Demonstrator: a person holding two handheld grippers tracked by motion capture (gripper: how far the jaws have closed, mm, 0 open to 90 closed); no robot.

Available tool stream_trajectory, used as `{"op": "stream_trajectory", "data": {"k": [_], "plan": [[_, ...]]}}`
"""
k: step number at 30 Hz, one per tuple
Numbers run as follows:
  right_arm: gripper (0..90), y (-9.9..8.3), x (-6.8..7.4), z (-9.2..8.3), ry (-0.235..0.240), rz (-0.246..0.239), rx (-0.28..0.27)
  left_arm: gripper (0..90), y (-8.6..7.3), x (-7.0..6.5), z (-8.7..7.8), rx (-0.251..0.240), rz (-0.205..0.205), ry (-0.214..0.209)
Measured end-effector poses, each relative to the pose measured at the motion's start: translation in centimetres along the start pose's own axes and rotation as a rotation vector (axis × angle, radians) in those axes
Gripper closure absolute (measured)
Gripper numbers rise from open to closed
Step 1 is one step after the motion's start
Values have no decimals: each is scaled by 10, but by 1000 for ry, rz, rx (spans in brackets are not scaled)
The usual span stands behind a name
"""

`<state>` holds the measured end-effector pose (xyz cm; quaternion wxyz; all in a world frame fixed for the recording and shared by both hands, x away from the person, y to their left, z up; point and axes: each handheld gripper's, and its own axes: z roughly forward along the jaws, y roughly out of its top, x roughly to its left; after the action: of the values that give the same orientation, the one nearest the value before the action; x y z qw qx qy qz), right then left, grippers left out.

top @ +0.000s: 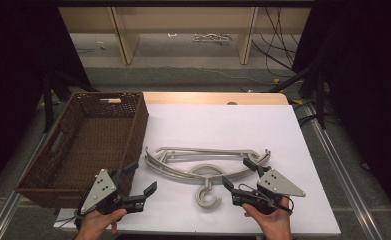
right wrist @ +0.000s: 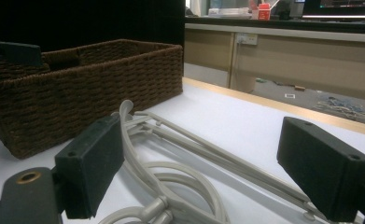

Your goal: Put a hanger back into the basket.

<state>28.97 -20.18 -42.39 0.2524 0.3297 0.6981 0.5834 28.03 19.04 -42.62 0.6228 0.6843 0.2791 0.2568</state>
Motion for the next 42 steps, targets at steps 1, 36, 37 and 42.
{"op": "stream_trajectory", "data": {"k": [1, 36, 37, 42], "plan": [[158, 0, 0, 0, -1, -1, -1, 158, 0, 0, 0, 2, 0, 0], [189, 10, -13, 12, 42, -174, 101, 158, 1, -3, 0, 2, 5, -9], [189, 10, -13, 12, 42, -174, 101, 158, 1, -3, 0, 2, 5, -9], [212, 15, -20, 16, 94, -254, 188, 158, 1, -3, 1, 3, 8, -8]]}}
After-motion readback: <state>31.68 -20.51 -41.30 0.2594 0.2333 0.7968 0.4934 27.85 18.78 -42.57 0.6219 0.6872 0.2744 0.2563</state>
